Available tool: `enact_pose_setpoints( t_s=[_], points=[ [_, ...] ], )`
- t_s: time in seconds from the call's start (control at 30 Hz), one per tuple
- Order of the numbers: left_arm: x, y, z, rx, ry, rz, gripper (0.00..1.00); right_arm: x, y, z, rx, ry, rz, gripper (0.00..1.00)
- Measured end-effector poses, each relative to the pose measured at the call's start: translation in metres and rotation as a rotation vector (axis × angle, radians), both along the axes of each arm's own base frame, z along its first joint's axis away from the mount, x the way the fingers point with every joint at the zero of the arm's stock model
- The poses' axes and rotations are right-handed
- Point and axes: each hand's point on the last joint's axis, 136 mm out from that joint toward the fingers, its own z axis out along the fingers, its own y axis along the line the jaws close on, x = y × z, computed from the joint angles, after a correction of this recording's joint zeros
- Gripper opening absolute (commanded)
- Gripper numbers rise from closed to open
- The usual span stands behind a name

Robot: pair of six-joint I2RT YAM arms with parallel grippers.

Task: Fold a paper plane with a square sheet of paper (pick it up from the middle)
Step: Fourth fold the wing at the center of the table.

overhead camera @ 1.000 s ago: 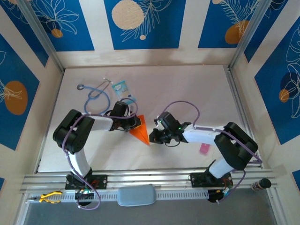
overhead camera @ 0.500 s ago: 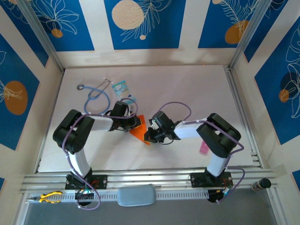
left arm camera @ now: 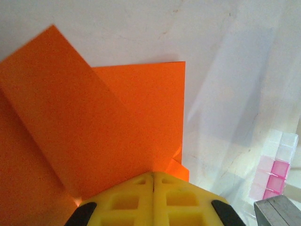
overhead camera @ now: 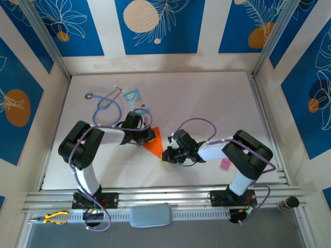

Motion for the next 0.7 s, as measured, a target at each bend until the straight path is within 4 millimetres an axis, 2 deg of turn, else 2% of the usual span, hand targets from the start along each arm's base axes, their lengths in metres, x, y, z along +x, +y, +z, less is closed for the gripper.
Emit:
enact_pose_setpoints(
  t_s=[0.23, 0.33, 0.57, 0.7],
  points=[
    [0.0, 0.0, 0.0, 0.0, 0.0, 0.0, 0.0, -0.016, -0.012, 0.002, -0.026, 0.027, 0.007, 0.04],
    [0.0, 0.0, 0.0, 0.0, 0.0, 0.0, 0.0, -0.017, -0.012, 0.011, -0.032, 0.027, 0.008, 0.03],
    [0.0, 0.0, 0.0, 0.0, 0.0, 0.0, 0.0, 0.019, 0.011, 0.049, 0.015, -0.057, -0.055, 0.03],
    [0.0, 0.0, 0.0, 0.0, 0.0, 0.0, 0.0, 0.037, 0.018, 0.045, 0.007, -0.045, -0.099, 0.03]
  ],
)
